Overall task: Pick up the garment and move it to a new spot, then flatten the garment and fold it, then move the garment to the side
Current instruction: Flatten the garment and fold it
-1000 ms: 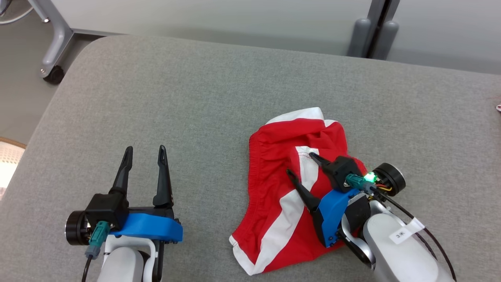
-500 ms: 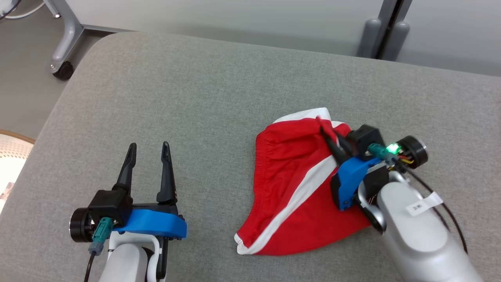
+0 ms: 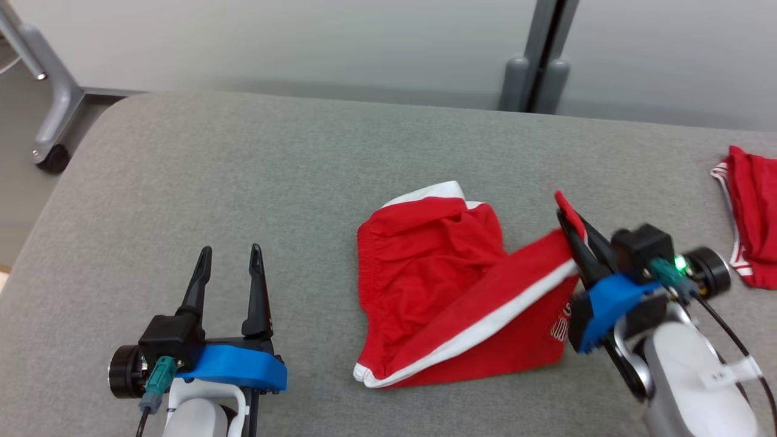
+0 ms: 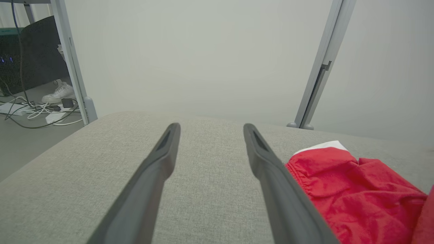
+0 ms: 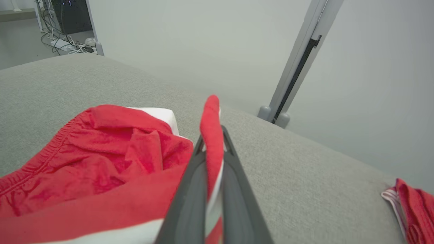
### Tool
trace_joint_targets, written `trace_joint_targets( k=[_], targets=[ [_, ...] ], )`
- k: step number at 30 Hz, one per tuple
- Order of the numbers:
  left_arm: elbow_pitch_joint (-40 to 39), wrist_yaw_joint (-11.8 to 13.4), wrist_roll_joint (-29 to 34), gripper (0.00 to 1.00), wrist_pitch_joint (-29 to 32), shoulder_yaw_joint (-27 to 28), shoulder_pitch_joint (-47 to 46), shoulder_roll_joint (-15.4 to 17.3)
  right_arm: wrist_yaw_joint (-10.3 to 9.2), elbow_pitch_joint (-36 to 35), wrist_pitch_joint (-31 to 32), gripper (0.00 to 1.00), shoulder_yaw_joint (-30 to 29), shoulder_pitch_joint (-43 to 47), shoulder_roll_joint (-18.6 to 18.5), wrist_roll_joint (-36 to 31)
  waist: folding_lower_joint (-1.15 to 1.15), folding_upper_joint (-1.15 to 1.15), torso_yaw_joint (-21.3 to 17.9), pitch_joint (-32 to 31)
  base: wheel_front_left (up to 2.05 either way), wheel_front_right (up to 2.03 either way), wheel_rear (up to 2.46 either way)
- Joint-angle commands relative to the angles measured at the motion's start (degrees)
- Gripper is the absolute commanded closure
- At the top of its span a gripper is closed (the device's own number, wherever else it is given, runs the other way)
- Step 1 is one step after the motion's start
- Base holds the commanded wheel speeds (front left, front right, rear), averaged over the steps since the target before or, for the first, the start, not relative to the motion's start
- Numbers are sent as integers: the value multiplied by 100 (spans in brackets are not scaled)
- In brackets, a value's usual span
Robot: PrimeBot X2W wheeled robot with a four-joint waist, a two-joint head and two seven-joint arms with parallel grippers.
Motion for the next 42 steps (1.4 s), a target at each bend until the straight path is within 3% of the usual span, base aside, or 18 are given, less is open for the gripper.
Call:
trace_joint_targets(
  k=[1, 8, 13, 14, 15, 16, 26, 32, 42],
  targets=[
    [-3, -30, 29, 0, -25, 31, 44, -8, 2, -274, 82, 100, -128, 325, -48, 25, 0, 0, -123, -90, 0, 0, 0],
    [-27, -45, 56, 0, -25, 24, 76, -7, 2, -1800, 655, 100, -966, 1823, 192, -44, 0, 0, -332, -103, 0, 0, 0],
    [-2, -55, 49, 0, -25, -3, 72, -7, 2, -2407, 1005, 98, -1351, 2685, 455, -35, 0, 0, -416, -117, 0, 0, 0],
    [5, -57, 47, 0, -25, -20, 68, -7, 2, -2466, 1042, 71, -1401, 2807, 501, 29, 0, 0, -425, -119, 0, 0, 0],
    [12, -57, 46, 0, -25, -32, 63, -7, 2, -2500, 1058, 28, -1444, 2899, 529, 75, 0, 0, -431, -123, 0, 0, 0],
    [19, -59, 47, 0, -25, -40, 57, -6, 2, -2529, 1052, 0, -1512, 2976, 551, 82, 0, 0, -437, -129, 0, 0, 0],
    [26, -84, 112, 0, -25, 50, 111, -7, 2, -2967, 663, 0, -1814, 2969, 670, 155, 0, 0, -516, -181, 0, 0, 0],
    [19, -128, 146, 0, -25, 90, 106, -7, 3, -2953, 613, 0, -1662, 2716, 675, 34, 0, 0, -527, -182, 0, 0, 0],
    [8, -141, 178, 0, -25, 82, 3, -7, 2, -2335, 992, 0, -1159, 2222, 247, 55, 0, 0, -451, -112, 0, 0, 0]
  ],
)
